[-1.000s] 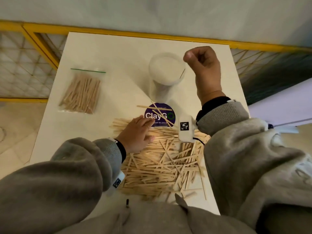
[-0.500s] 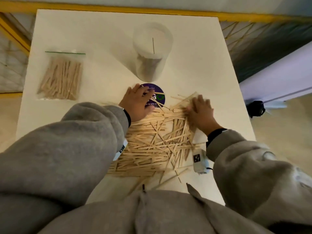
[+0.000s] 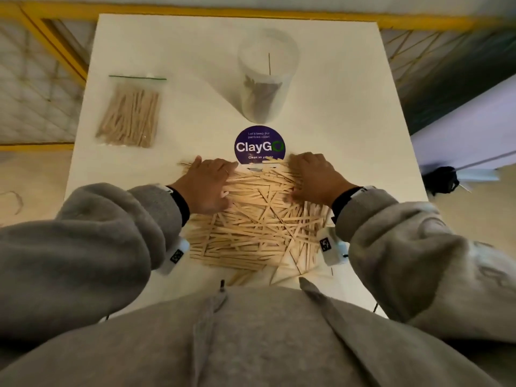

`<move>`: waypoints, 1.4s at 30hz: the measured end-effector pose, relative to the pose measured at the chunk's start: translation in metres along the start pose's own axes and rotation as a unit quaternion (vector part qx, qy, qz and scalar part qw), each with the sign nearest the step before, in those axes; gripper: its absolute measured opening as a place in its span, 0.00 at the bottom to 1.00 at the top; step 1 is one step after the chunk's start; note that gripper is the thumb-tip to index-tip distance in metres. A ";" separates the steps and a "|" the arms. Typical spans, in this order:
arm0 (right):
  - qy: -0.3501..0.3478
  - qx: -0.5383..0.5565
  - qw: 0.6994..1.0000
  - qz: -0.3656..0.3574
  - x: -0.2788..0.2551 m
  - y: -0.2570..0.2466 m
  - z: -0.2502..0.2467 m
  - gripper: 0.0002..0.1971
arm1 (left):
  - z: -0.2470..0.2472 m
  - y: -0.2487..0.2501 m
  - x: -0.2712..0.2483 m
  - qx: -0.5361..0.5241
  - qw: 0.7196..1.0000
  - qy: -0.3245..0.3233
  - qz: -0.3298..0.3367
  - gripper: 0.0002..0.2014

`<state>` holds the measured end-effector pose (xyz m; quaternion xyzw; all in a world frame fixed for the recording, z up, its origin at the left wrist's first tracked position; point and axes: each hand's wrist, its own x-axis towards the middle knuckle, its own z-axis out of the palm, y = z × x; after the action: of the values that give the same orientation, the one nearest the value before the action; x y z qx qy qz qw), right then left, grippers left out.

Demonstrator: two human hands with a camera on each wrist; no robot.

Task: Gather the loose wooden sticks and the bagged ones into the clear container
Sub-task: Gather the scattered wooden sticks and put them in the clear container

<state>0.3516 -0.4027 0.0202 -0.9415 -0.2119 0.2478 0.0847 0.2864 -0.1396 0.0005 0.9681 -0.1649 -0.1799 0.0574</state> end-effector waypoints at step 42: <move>0.167 0.577 0.798 -0.044 0.004 -0.118 -0.049 0.15 | -0.076 0.045 -0.024 -0.594 0.729 0.285 -0.186 0.05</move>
<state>0.3374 -0.2976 0.0917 -0.7347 -0.0529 0.1595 0.6572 0.2798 -0.1698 0.0866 0.7535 0.1828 0.0366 0.6304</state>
